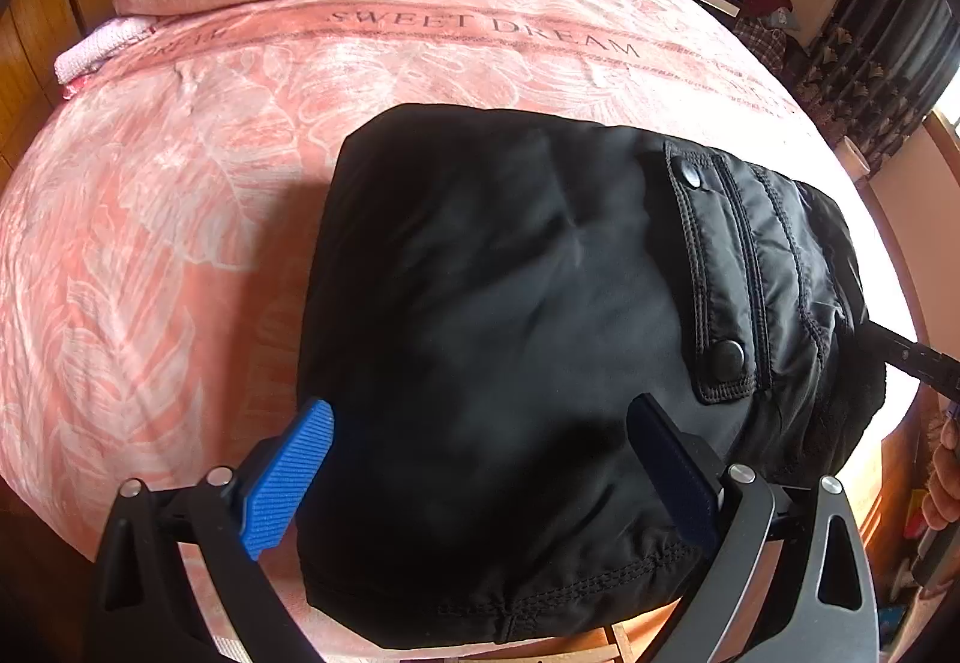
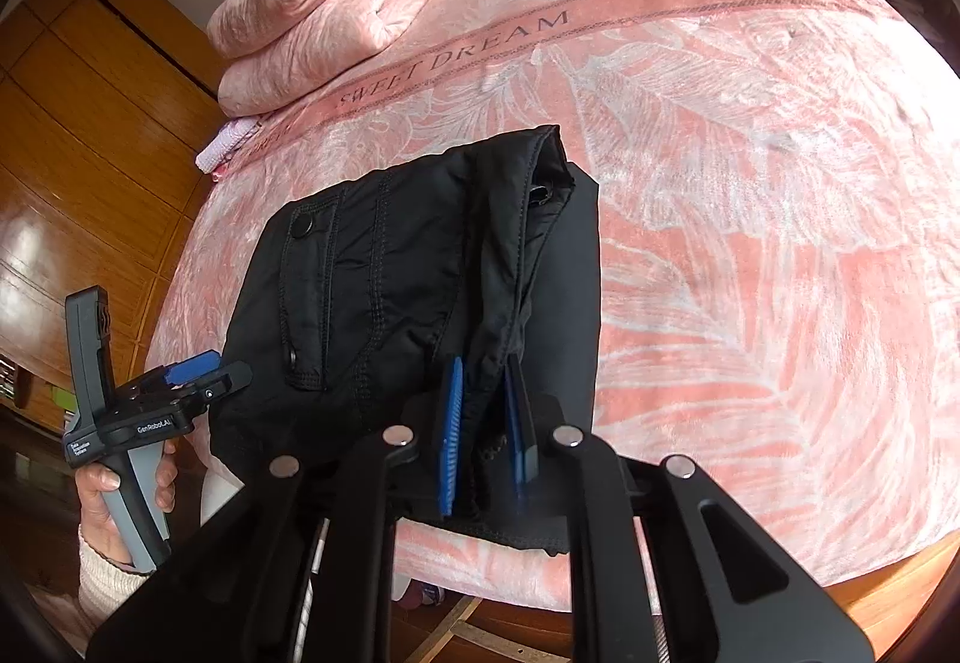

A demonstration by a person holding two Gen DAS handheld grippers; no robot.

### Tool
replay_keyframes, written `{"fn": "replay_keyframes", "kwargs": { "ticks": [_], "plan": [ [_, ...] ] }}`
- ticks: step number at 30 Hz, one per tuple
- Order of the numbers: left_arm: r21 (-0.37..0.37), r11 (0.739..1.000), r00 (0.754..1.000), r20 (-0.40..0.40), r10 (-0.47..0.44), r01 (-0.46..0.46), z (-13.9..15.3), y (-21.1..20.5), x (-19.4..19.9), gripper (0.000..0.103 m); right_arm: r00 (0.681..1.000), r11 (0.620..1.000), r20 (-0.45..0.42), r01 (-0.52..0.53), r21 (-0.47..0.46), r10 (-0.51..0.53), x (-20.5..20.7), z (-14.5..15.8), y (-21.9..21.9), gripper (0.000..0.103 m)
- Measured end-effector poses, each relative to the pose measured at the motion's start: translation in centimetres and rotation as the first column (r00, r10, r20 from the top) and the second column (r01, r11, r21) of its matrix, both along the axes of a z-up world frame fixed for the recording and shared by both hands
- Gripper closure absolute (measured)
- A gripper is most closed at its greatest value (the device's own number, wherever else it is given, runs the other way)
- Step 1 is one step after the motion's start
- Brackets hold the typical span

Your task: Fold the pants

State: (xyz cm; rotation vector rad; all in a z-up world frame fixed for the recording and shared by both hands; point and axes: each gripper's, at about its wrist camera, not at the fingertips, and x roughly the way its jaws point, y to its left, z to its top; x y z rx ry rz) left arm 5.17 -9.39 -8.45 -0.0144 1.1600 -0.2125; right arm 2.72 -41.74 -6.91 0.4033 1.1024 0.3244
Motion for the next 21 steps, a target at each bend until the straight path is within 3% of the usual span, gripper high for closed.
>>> {"fn": "replay_keyframes", "kwargs": {
  "ticks": [3, 9, 13, 16, 21],
  "plan": [
    [0.0, 1.0, 1.0, 0.002, -0.002, 0.002, 0.0, -0.1, 0.1, 0.004, 1.0, 1.0, -0.01, -0.005, -0.021, 0.004, -0.1, -0.3, 0.0, 0.091],
    [0.001, 1.0, 1.0, -0.014, 0.007, -0.007, -0.7, 0.2, 0.5, 0.004, 0.999, 0.987, -0.026, -0.029, -0.161, 0.025, 0.3, -1.7, 1.7, 0.089],
    [0.001, 1.0, 1.0, -0.02, 0.017, -0.017, -0.7, 0.6, 0.5, 0.004, 0.998, 0.947, -0.002, -0.06, -0.316, 0.063, 0.2, -1.1, 3.5, 0.086],
    [0.006, 1.0, 1.0, -0.02, 0.023, -0.023, -0.6, 0.9, 0.5, 0.004, 0.997, 0.905, 0.019, -0.064, -0.421, 0.08, 0.0, -0.6, 4.7, 0.077],
    [0.019, 0.999, 0.999, -0.019, 0.026, -0.026, -0.2, 1.5, 0.1, 0.004, 0.995, 0.894, 0.057, -0.048, -0.446, 0.082, -0.4, 0.8, 5.3, 0.077]
  ]
}}
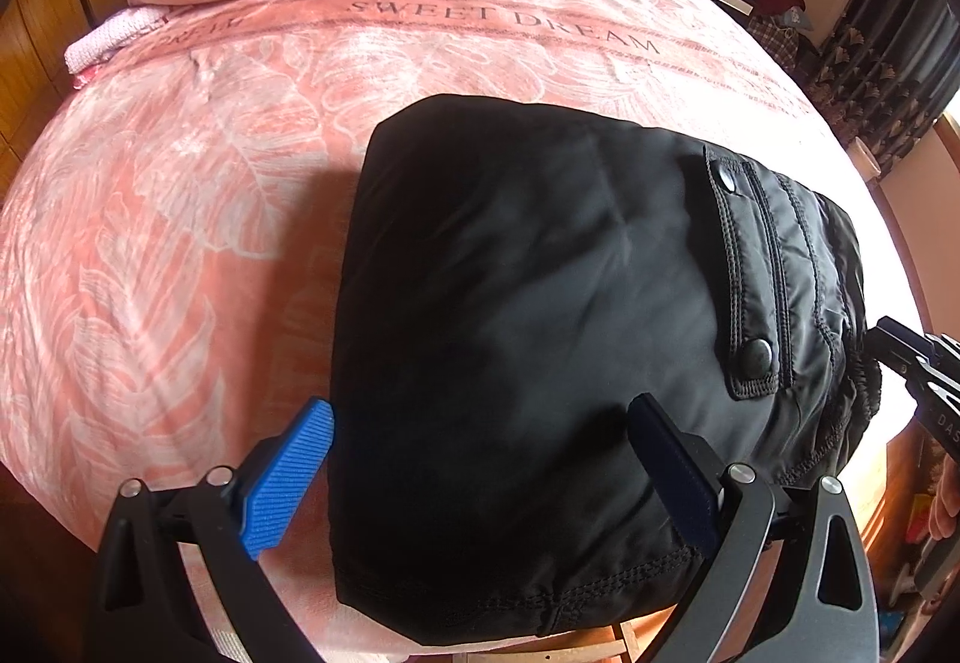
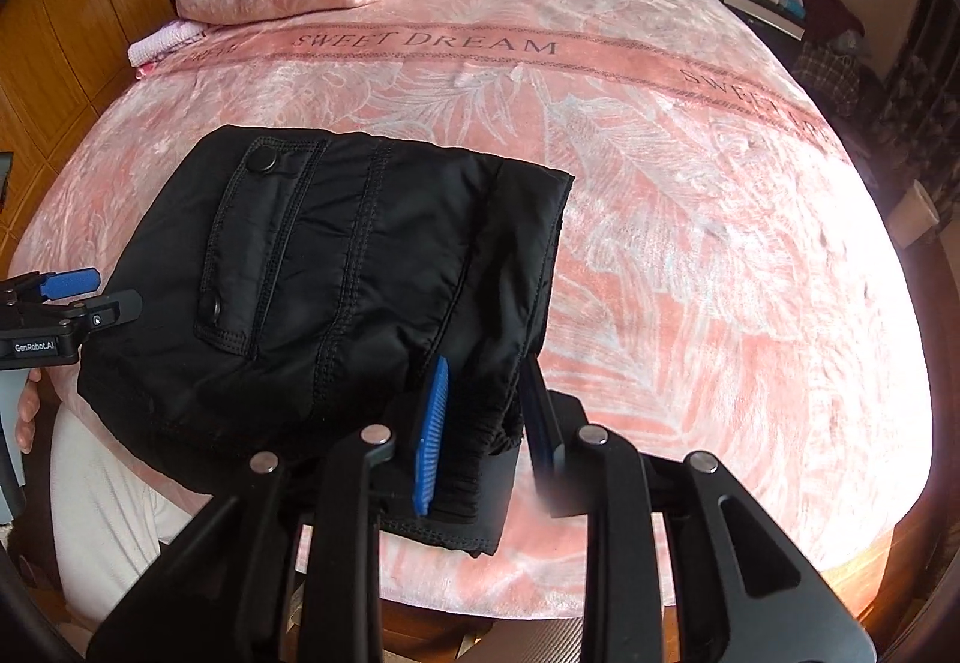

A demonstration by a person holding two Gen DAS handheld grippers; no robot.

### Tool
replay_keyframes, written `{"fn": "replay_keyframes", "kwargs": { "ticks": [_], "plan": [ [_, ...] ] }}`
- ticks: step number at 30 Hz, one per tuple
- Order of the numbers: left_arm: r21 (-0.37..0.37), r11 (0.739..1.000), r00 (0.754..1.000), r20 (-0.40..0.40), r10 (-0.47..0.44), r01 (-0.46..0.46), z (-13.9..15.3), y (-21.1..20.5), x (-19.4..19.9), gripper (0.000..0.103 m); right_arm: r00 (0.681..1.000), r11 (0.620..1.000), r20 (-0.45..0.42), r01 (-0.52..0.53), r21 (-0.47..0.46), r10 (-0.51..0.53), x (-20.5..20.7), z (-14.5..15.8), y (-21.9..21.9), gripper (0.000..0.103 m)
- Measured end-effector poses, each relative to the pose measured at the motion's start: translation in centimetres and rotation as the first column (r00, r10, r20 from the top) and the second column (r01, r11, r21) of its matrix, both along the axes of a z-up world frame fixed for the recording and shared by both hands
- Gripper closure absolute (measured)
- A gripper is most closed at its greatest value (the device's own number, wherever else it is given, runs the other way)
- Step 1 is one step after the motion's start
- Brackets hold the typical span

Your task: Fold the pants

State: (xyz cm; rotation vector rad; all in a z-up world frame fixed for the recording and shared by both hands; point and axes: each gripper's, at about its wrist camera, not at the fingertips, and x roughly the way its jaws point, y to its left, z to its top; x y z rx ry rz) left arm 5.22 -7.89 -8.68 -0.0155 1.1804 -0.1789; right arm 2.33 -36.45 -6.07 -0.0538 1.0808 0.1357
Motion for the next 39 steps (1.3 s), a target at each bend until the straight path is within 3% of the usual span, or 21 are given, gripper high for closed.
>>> {"fn": "replay_keyframes", "kwargs": {
  "ticks": [11, 17, 21, 24, 27, 30, 39],
  "plan": [
    [-0.005, 1.0, 1.0, -0.016, -0.006, 0.006, -0.1, 0.3, -0.9, 0.004, 1.0, 0.999, -0.001, 0.019, 0.04, -0.019, -1.0, 0.7, 1.1, 0.077],
    [-0.035, 0.999, 0.999, -0.032, -0.031, 0.029, -0.4, 1.6, -0.3, 0.004, 0.999, 0.996, -0.015, 0.049, 0.08, -0.048, -1.0, 0.8, -0.7, 0.077],
    [-0.082, 0.995, 0.996, -0.072, -0.056, 0.05, -0.8, 3.1, 0.7, 0.004, 0.998, 0.985, -0.03, 0.068, 0.159, -0.064, -0.8, 0.8, -2.4, 0.063],
    [-0.108, 0.994, 0.995, -0.095, -0.042, 0.032, -1.0, 4.6, 1.2, 0.004, 0.997, 0.977, -0.05, 0.067, 0.205, -0.058, -0.7, 0.5, -3.2, 0.06],
    [-0.18, 0.984, 0.991, -0.133, -0.035, 0.01, -1.5, 6.3, 1.3, 0.004, 0.996, 0.968, -0.067, 0.067, 0.243, -0.052, -0.6, 0.0, -4.0, 0.056],
    [-0.287, 0.958, 0.98, -0.189, -0.068, 0.011, -2.7, 7.4, 1.6, 0.004, 0.995, 0.941, -0.094, 0.069, 0.33, -0.04, -0.3, -0.9, -4.9, 0.052],
    [-0.409, 0.912, 0.957, -0.265, -0.115, -0.003, -5.6, 7.6, 3.1, 0.003, 0.985, 0.904, -0.167, 0.101, 0.416, -0.033, 0.6, -3.4, -5.5, 0.048]
  ]
}}
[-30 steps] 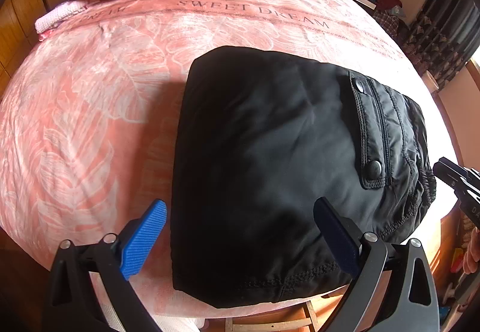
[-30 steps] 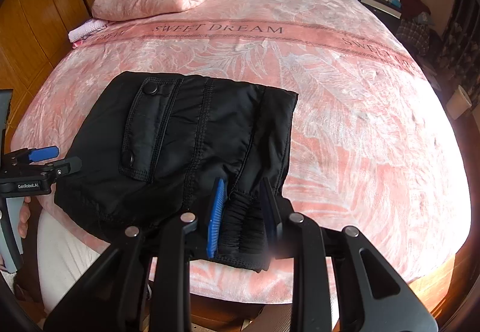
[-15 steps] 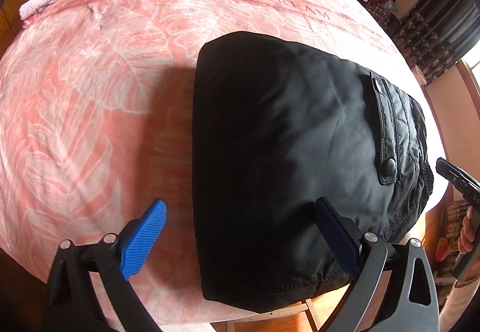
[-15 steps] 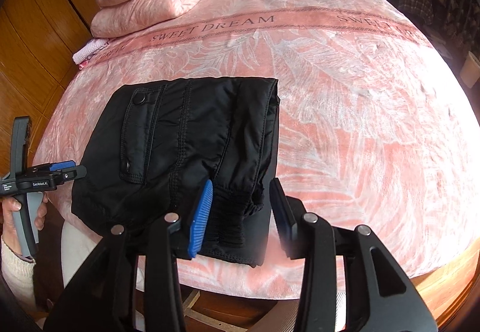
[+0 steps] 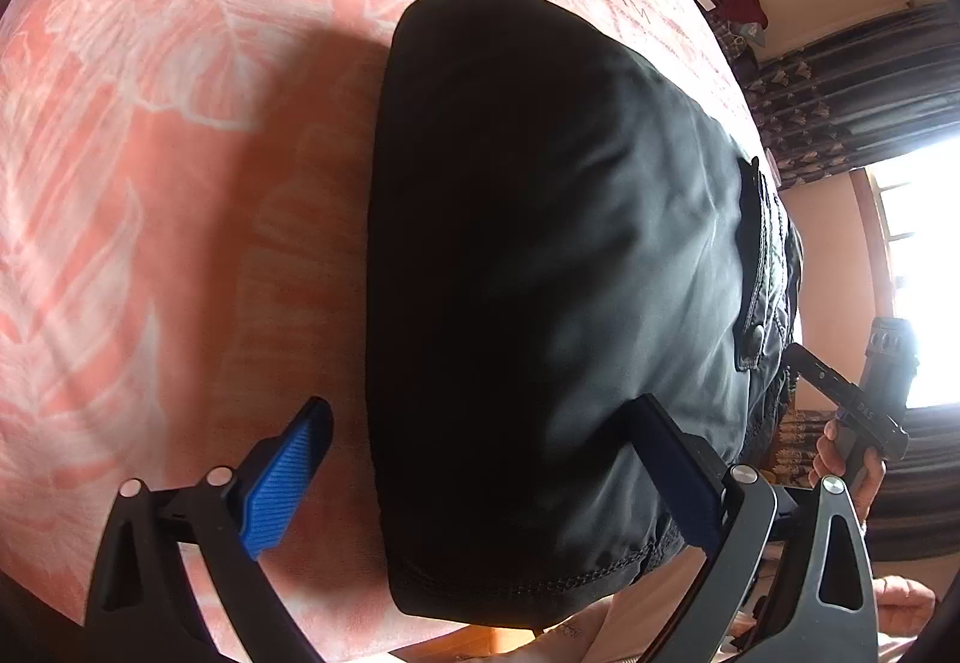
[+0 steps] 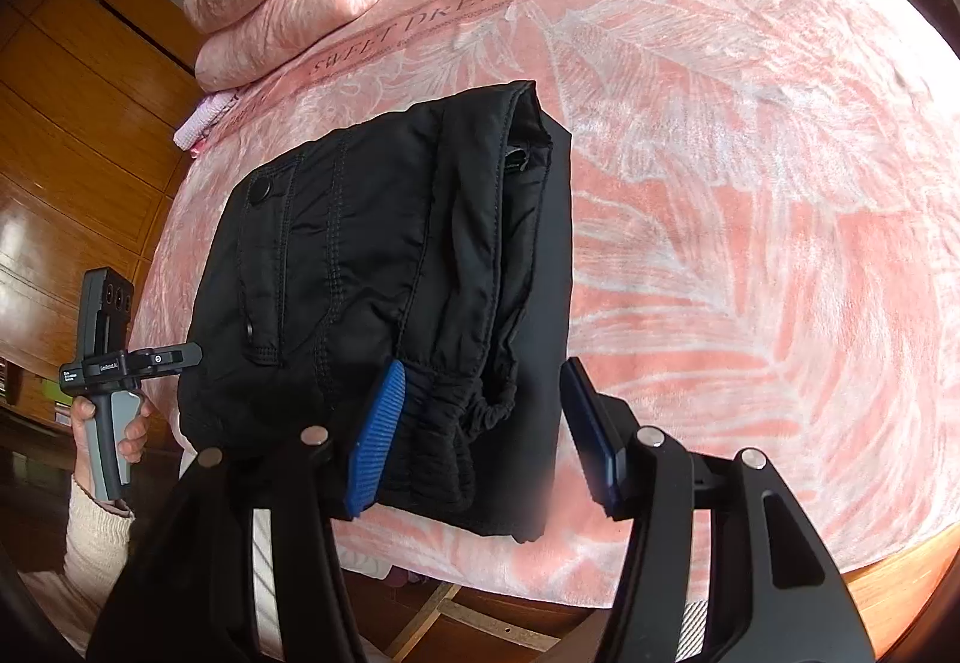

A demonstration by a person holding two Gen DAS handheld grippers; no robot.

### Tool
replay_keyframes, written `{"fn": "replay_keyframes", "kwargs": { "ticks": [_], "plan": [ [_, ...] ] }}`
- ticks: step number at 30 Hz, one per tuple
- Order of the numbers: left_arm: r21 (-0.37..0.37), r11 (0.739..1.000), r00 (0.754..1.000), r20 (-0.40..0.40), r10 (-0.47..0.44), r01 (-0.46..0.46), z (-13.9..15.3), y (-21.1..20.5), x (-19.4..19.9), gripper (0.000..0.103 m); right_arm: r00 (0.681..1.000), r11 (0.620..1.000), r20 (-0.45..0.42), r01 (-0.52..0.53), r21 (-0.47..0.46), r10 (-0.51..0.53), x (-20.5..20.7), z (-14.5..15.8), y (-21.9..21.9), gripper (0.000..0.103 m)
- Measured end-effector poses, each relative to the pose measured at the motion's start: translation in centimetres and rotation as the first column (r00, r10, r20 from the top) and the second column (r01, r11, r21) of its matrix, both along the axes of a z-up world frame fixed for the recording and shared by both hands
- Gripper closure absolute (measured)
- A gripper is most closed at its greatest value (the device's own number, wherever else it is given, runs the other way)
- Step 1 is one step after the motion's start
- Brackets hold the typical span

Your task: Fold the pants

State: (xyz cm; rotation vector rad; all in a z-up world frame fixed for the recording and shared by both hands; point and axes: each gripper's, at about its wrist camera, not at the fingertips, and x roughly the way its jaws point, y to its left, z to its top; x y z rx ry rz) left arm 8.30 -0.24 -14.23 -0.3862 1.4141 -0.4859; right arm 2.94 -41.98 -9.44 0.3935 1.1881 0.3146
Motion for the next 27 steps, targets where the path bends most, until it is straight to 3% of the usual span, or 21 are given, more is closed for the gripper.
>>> {"fn": "replay_keyframes", "kwargs": {
  "ticks": [5, 8, 10, 16, 23, 27],
  "plan": [
    [-0.084, 0.996, 0.998, -0.067, 0.005, -0.011, -1.2, -0.7, 0.9, 0.003, 1.0, 1.0, -0.009, 0.0, 0.015, 0.0, 0.3, -0.4, -0.4, 0.042],
    [-0.041, 0.999, 0.999, -0.05, -0.005, 0.003, -1.0, -1.7, 1.0, 0.003, 1.0, 0.999, -0.014, -0.005, 0.039, 0.005, 0.4, -0.5, -0.8, 0.041],
    [-0.035, 0.999, 0.999, -0.052, -0.002, 0.0, -0.8, -2.1, 1.1, 0.003, 1.0, 0.998, -0.024, -0.01, 0.056, 0.011, 0.5, -0.9, -1.3, 0.034],
    [-0.048, 0.999, 0.999, -0.051, 0.005, -0.007, -0.8, -2.0, 1.3, 0.003, 0.998, 0.99, -0.055, -0.037, 0.138, 0.045, 0.5, -2.2, -1.9, 0.025],
    [-0.071, 0.997, 0.996, -0.091, 0.012, -0.018, -2.1, -1.6, 1.6, 0.003, 0.99, 0.951, -0.134, 0.006, 0.309, 0.037, 0.8, -5.1, -2.7, 0.019],
    [-0.094, 0.995, 0.993, -0.114, 0.02, -0.031, -2.8, -1.5, 1.8, 0.003, 0.988, 0.942, -0.148, 0.004, 0.334, 0.048, 0.8, -5.6, -2.4, 0.014]
  ]
}}
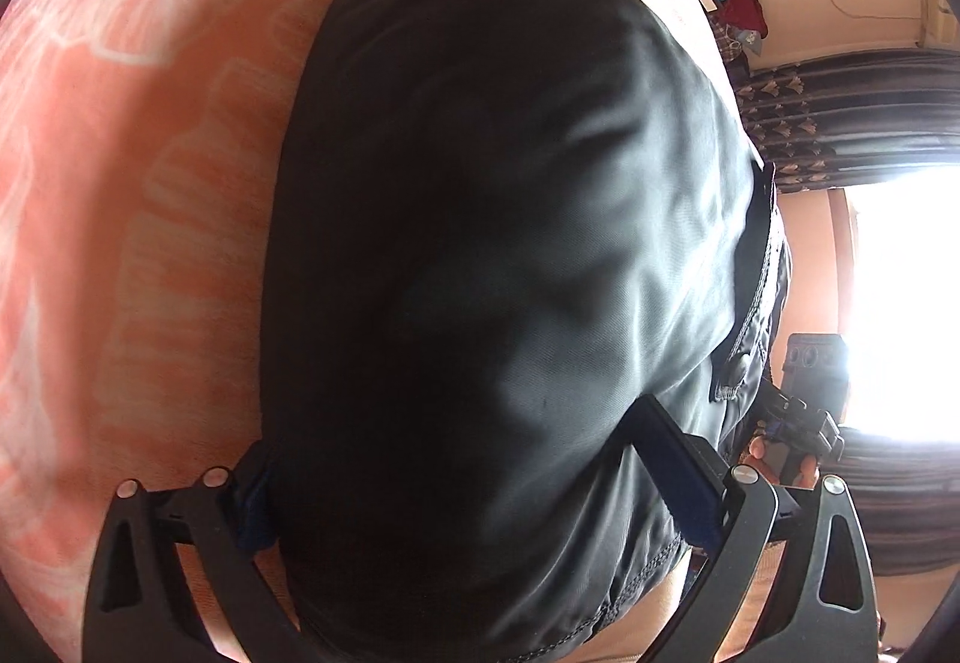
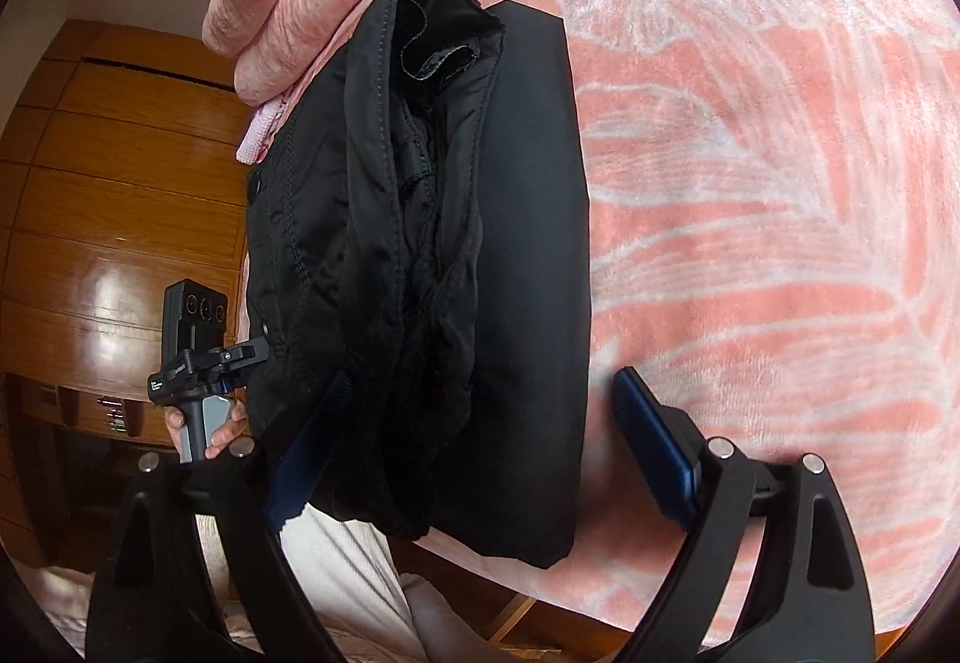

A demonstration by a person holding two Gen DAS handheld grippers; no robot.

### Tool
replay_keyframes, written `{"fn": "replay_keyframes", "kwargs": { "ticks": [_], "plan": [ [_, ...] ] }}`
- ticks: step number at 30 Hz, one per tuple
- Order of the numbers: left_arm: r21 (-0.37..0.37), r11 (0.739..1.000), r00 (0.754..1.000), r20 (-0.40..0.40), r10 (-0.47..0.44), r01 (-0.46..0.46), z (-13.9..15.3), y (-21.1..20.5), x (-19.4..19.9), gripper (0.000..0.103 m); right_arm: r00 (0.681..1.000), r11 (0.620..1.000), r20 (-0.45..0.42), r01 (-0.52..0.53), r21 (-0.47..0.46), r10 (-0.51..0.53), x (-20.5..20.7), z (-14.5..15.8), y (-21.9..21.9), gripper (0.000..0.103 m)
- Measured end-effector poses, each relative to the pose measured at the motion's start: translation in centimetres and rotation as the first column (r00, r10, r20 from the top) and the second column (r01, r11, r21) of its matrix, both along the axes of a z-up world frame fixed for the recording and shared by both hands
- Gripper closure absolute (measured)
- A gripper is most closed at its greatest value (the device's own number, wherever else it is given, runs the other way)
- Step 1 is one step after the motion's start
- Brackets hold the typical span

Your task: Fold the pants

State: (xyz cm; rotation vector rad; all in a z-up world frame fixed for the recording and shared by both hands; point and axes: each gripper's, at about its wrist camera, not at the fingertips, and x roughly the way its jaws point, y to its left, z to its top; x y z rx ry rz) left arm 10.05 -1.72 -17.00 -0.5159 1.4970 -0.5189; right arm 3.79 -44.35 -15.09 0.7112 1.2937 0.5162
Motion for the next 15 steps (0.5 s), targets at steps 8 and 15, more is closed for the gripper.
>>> {"fn": "replay_keyframes", "kwargs": {
  "ticks": [8, 15],
  "plan": [
    [0.061, 0.998, 0.998, 0.052, 0.02, -0.023, 1.7, -0.6, -0.6, 0.011, 0.999, 1.0, 0.052, -0.008, -0.02, 0.009, 0.0, 1.3, 1.5, 0.057],
    [0.085, 0.995, 0.99, 0.138, 0.041, -0.053, 4.2, -0.6, -1.0, 0.059, 0.978, 0.992, 0.201, -0.038, -0.118, 0.061, -0.5, 6.5, 3.8, 0.071]
  ]
}}
